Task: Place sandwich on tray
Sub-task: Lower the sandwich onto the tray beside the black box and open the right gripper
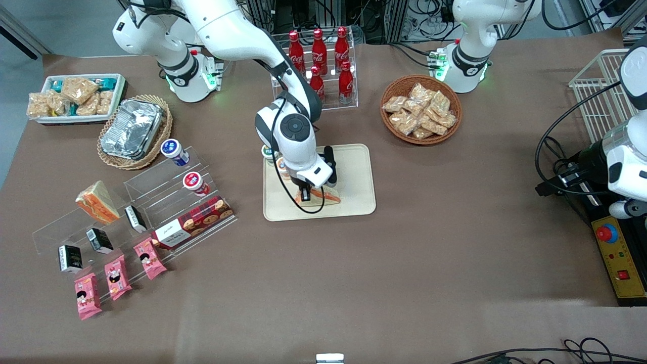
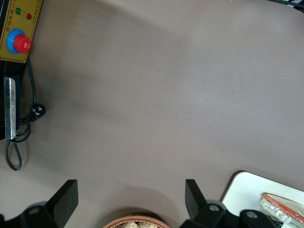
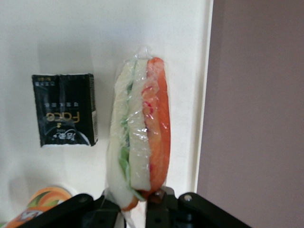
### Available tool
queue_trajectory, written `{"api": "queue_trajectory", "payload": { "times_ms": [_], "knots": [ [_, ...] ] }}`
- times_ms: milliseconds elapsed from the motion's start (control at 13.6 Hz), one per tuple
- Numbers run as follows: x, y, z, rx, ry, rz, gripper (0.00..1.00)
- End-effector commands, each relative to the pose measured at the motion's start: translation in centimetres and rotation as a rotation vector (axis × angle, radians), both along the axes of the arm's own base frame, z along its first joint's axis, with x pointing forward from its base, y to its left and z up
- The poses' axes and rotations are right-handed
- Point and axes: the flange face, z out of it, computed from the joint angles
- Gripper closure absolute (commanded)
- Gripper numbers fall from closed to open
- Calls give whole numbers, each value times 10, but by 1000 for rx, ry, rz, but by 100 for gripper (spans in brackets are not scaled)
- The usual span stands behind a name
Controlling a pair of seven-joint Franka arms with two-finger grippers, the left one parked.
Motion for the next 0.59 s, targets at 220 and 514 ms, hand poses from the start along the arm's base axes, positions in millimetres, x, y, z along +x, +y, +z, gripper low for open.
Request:
{"api": "queue_trajectory", "payload": {
  "times_ms": [220, 514],
  "knots": [
    [4, 1, -9, 19, -5, -1, 0],
    [14, -11, 18, 45, 18, -67, 0]
  ]
}}
